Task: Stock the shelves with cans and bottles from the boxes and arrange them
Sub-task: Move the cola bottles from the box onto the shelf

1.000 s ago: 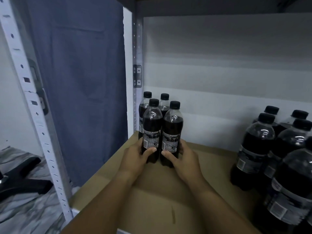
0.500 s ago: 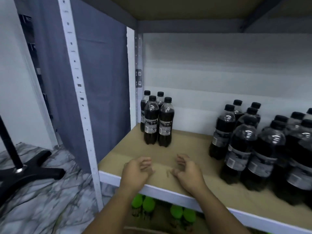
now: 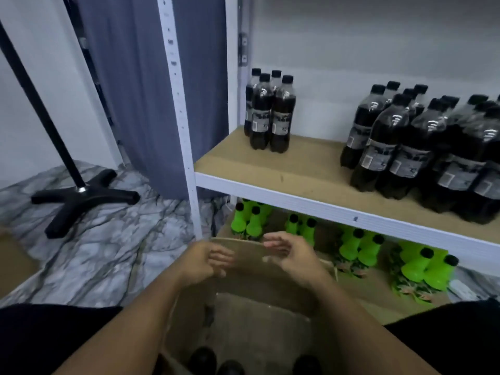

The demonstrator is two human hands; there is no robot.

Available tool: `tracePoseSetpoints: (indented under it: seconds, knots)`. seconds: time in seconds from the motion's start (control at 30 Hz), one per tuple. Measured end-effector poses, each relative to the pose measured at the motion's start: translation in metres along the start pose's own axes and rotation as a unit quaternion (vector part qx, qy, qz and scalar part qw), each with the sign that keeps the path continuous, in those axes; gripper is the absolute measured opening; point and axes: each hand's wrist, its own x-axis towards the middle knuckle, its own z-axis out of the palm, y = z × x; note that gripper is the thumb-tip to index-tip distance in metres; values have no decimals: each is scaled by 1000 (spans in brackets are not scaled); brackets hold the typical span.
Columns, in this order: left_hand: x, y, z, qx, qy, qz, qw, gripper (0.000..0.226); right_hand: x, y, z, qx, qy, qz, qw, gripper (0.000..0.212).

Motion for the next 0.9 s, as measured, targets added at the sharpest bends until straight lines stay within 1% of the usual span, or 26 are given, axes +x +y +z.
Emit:
tracePoseSetpoints:
  seconds: [0.07, 0.13, 0.17, 0.23, 0.33, 0.37, 0.4, 0.43, 0.47, 0.5, 0.53, 0.57, 0.63, 0.67, 0.7, 0.8, 0.87, 0.9]
  knots:
    - [-11, -27, -8, 104, -52, -22, 993, 47, -15, 24, 26, -13, -83, 20, 996, 59]
    - [-17, -49, -11, 175, -109, -44, 977, 63, -26, 47, 52, -42, -159, 42, 986, 62]
    - [-18, -58, -10, 218, -134, -48, 966, 67, -31, 57, 63, -63, -191, 55, 978, 60]
    - [-15, -70, -4, 289, -167, -39, 942, 69, -40, 71, 79, -104, -255, 76, 958, 55]
    - [-13, -74, 18, 344, -245, -84, 903, 55, -50, 88, 94, -150, -331, 87, 928, 56]
    - [-14, -75, 25, 364, -258, -97, 889, 48, -53, 95, 99, -164, -348, 82, 920, 58]
    - [-17, -77, 32, 416, -271, -97, 863, 40, -56, 103, 103, -170, -358, 76, 915, 61]
    - [-21, -77, 36, 480, -272, -73, 831, 35, -59, 109, 109, -176, -366, 72, 911, 64]
    - [-23, -81, 38, 516, -245, -90, 816, 41, -62, 116, 114, -175, -371, 75, 909, 66]
    - [-26, -86, 40, 537, -214, -101, 810, 49, -64, 123, 120, -163, -373, 82, 910, 64]
    - [-27, -88, 41, 532, -204, -114, 814, 51, -67, 128, 125, -143, -372, 91, 913, 61]
    - [-27, -86, 43, 513, -236, -110, 818, 43, -70, 130, 129, -125, -367, 93, 917, 57]
    - [-19, -91, 48, 445, -297, -103, 838, 27, -73, 133, 136, -109, -353, 87, 925, 54]
    - [-14, -92, 49, 413, -318, -105, 847, 27, -75, 135, 138, -104, -349, 83, 928, 54]
    - [-12, -95, 50, 412, -331, -94, 843, 30, -76, 136, 138, -102, -345, 84, 929, 55]
    - [-17, -108, 47, 355, -303, -126, 875, 34, -79, 139, 136, -88, -327, 86, 937, 53]
    - [-13, -113, 47, 310, -282, -122, 900, 42, -81, 139, 134, -80, -310, 86, 944, 55]
    - [-12, -112, 46, 306, -286, -111, 901, 44, -81, 139, 132, -70, -297, 88, 948, 56]
